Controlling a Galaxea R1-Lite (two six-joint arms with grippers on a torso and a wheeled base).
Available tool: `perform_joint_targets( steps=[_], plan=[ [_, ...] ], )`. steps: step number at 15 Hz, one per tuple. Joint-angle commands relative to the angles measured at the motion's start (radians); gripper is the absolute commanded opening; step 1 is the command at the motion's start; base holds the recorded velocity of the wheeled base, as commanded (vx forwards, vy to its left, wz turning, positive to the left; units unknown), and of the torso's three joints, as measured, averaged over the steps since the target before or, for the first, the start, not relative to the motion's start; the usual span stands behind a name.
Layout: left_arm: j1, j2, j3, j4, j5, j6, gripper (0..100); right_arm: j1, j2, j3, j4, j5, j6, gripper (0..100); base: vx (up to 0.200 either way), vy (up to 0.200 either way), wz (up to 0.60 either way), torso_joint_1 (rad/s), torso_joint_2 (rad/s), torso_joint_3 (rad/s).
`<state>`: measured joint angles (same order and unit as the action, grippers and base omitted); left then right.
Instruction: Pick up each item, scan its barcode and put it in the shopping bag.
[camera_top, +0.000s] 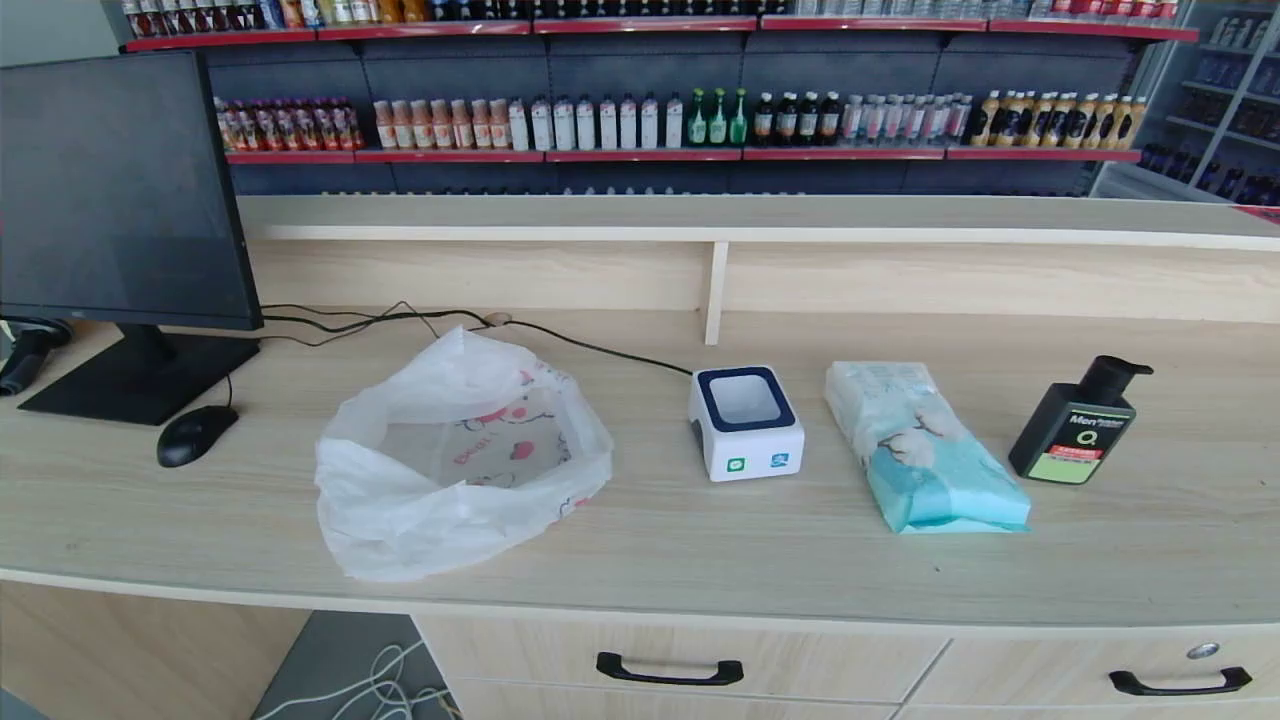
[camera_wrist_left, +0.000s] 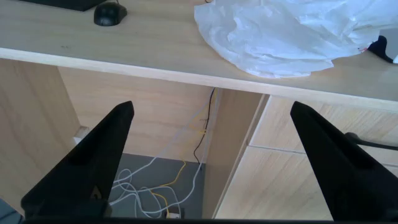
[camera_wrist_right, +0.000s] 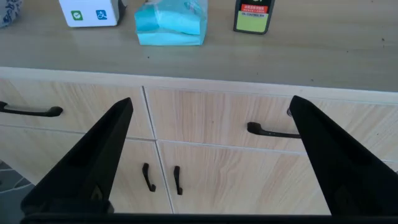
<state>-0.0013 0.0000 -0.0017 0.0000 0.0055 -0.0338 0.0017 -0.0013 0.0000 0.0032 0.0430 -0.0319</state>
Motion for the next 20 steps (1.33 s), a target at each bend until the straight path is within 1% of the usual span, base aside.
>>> perform_joint_targets(
  steps=[1,5,6,7,8,9,10,11,12,13,14,15,16,18,19,20],
  plan=[
    [0.001,0.0,0.0,0.0,0.001,0.0,100,0.0,0.001,0.0,0.0,0.0,0.0,100,0.0,0.0,0.0,0.0,0.0,0.0],
    [0.0,0.0,0.0,0.0,0.001,0.0,100,0.0,0.001,0.0,-0.009,0.002,-0.016,100,0.0,0.0,0.0,0.0,0.0,0.0],
    [0.0,0.0,0.0,0.0,0.001,0.0,100,0.003,0.015,-0.049,-0.015,0.012,-0.019,100,0.0,0.0,0.0,0.0,0.0,0.0],
    [0.0,0.0,0.0,0.0,0.001,0.0,100,0.006,0.08,-0.107,-0.009,0.012,-0.016,100,0.0,0.0,0.0,0.0,0.0,0.0],
    [0.0,0.0,0.0,0.0,0.001,0.0,100,0.006,0.08,-0.107,-0.009,0.012,-0.016,100,0.0,0.0,0.0,0.0,0.0,0.0],
    [0.0,0.0,0.0,0.0,0.001,0.0,100,0.029,0.214,-0.219,-0.015,0.028,-0.011,100,0.0,0.0,0.0,0.0,0.0,0.0],
    [0.0,0.0,0.0,0.0,0.001,0.0,100,0.041,0.259,-0.256,-0.017,0.029,-0.011,100,0.0,0.0,0.0,0.0,0.0,0.0],
    [0.0,0.0,0.0,0.0,0.001,0.0,100,0.077,0.399,-0.373,-0.017,0.031,-0.011,100,0.0,0.0,0.0,0.0,0.0,0.0],
    [0.0,0.0,0.0,0.0,0.001,0.0,100,0.092,0.498,-0.457,-0.028,0.031,-0.01,100,0.0,0.0,0.0,0.0,0.0,0.0],
    [0.0,0.0,0.0,0.0,0.001,0.0,100,0.1,0.577,-0.492,-0.066,0.031,-0.01,100,0.0,0.0,0.0,0.0,0.0,0.0],
    [0.0,0.0,0.0,0.0,0.001,0.0,100,0.144,0.661,-0.486,-0.192,0.034,-0.011,100,0.0,0.0,0.0,0.0,0.0,0.0],
    [0.0,0.0,0.0,0.0,0.001,0.0,100,0.161,0.687,-0.482,-0.235,0.032,-0.011,100,0.0,0.0,0.0,0.0,0.0,0.0],
    [0.0,0.0,0.0,0.0,0.001,0.0,100,0.193,0.83,-0.442,-0.488,0.032,-0.014,100,0.0,0.0,0.0,0.0,0.0,0.0],
    [0.0,0.0,0.0,0.0,0.001,0.0,100,0.193,0.991,-0.377,-0.799,0.031,-0.023,100,0.0,0.0,0.0,0.0,0.0,0.0],
    [0.0,0.0,0.0,0.0,0.001,0.0,100,0.193,1.038,-0.364,-0.879,0.031,-0.022,100,0.0,0.0,0.0,0.0,0.0,0.0],
    [0.0,0.0,0.0,0.0,0.001,0.0,100,0.193,1.141,-0.348,-1.04,0.031,-0.022,100,0.0,0.0,0.0,0.0,0.0,0.0]
  ],
)
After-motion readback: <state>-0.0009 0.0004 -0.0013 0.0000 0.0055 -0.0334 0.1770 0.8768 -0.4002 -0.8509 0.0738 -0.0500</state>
